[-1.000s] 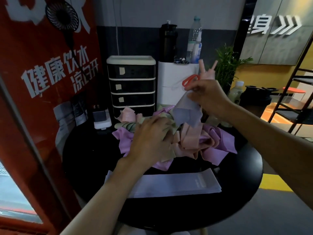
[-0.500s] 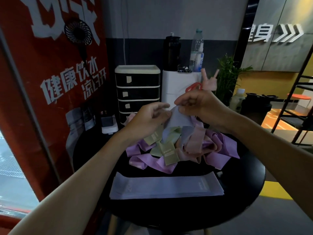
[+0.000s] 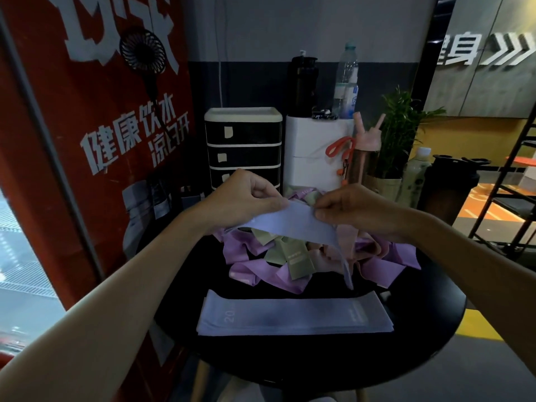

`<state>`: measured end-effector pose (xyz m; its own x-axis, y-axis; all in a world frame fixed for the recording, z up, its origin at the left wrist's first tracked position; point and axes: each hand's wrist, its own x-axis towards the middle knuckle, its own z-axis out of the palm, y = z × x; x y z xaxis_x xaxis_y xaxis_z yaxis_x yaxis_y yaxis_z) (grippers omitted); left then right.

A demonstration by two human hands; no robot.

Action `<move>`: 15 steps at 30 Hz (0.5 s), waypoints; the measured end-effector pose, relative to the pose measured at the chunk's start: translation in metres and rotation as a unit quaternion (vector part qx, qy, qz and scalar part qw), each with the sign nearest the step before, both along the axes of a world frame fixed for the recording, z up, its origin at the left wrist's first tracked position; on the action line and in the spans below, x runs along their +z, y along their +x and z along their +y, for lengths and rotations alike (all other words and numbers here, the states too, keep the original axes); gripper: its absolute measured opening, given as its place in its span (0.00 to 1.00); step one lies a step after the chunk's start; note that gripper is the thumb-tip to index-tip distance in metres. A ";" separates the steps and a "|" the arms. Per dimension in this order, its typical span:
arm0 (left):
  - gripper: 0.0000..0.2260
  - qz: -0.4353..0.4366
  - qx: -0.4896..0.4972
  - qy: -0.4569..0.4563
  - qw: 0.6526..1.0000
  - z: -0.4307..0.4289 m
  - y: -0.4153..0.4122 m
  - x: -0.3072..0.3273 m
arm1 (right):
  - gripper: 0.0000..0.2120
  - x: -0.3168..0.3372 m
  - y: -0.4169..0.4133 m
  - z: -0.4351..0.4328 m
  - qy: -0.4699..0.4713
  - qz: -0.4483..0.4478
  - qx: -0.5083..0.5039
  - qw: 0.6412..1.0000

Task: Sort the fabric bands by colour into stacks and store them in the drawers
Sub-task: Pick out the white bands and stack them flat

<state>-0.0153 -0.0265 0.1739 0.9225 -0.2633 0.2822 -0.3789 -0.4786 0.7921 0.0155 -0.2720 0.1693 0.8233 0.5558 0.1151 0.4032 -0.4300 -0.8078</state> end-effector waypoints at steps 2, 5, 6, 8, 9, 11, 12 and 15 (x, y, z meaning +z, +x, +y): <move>0.04 0.016 -0.007 0.027 0.999 0.003 -0.001 0.001 | 0.08 -0.002 -0.004 -0.003 -0.014 0.006 0.010 1.000; 0.05 0.038 -0.009 0.028 0.999 0.009 -0.001 0.002 | 0.11 -0.006 -0.006 -0.011 -0.001 0.038 0.023 0.999; 0.05 0.039 -0.004 0.022 0.999 0.010 -0.001 0.002 | 0.09 -0.009 -0.005 -0.014 0.001 0.055 0.026 0.998; 0.05 0.028 0.010 0.011 0.999 0.012 -0.001 0.001 | 0.05 -0.013 -0.008 -0.019 -0.008 0.099 0.042 0.994; 0.05 0.021 0.017 0.004 1.000 0.012 0.000 0.001 | 0.08 -0.017 -0.008 -0.022 -0.015 0.116 0.049 0.992; 0.04 0.011 0.027 -0.003 1.000 0.015 -0.001 0.003 | 0.14 -0.024 -0.006 -0.027 -0.026 0.133 0.048 0.990; 0.05 0.009 0.028 -0.003 1.000 0.019 -0.002 0.003 | 0.14 -0.026 -0.005 -0.030 -0.019 0.133 0.043 0.990; 0.05 0.003 0.037 0.014 0.999 0.032 -0.002 0.001 | 0.15 -0.030 -0.005 -0.043 0.005 0.137 0.029 0.990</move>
<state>-0.0173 0.0053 0.1746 0.9416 -0.2023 0.2693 -0.3365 -0.5271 0.7804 0.0102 -0.3154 0.1393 0.7908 0.6034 -0.1024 0.1926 -0.4041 -0.8942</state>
